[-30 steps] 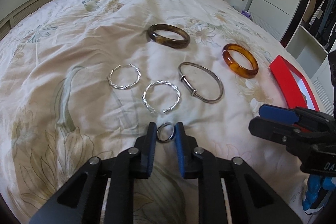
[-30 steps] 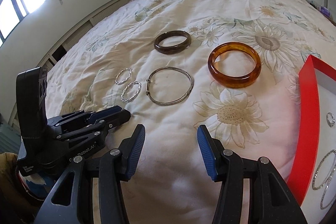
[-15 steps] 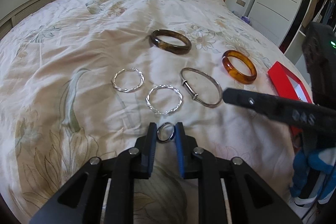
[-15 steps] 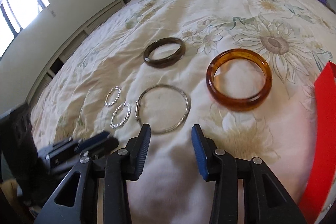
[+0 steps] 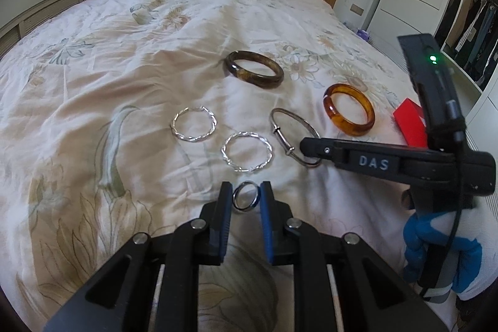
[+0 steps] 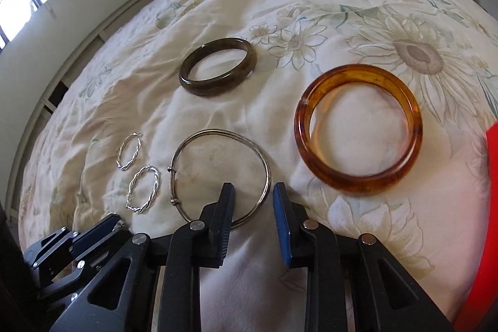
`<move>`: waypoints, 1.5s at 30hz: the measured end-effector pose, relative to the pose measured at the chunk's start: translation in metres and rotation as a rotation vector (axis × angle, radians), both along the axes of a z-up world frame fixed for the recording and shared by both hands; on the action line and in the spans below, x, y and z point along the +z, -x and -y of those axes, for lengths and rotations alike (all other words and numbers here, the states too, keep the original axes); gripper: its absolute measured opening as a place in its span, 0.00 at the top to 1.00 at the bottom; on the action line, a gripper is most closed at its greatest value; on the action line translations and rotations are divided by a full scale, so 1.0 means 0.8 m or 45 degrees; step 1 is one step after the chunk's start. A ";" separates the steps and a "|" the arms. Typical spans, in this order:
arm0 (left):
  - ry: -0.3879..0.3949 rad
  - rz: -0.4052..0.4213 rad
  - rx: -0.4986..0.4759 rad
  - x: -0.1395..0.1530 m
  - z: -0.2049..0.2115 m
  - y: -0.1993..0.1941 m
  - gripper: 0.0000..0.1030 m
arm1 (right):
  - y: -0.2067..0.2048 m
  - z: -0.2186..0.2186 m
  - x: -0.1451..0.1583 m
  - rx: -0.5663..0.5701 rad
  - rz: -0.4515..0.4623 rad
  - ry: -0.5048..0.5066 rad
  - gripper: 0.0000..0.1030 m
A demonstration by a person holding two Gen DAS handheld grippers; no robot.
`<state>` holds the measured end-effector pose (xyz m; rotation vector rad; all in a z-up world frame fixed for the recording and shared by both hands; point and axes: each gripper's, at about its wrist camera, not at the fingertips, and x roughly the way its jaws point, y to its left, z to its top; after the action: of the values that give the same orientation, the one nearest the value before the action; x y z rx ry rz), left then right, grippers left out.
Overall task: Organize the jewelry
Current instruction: 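Carry the ring and silver cuff in both tools over the red box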
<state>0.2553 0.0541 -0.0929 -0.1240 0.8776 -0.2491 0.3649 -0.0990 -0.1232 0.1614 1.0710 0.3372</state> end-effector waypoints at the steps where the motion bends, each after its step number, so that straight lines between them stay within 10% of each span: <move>1: -0.001 0.003 0.003 0.002 0.000 0.001 0.84 | -0.002 -0.002 0.000 0.009 0.000 0.016 0.80; 6: -0.008 0.007 0.020 0.013 -0.004 0.010 0.84 | -0.001 -0.001 0.000 0.019 -0.004 0.024 0.95; 29: -0.031 0.122 -0.023 0.119 0.023 0.128 0.84 | 0.172 0.087 0.139 -0.097 0.193 0.115 0.95; 45: -0.022 0.115 -0.365 0.135 0.230 0.095 0.84 | 0.225 0.288 0.152 -0.404 0.238 0.118 0.95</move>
<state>0.1795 -0.1299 0.0148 0.0294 0.8066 -0.5106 0.1850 -0.3292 -0.0019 0.2090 0.8575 0.0157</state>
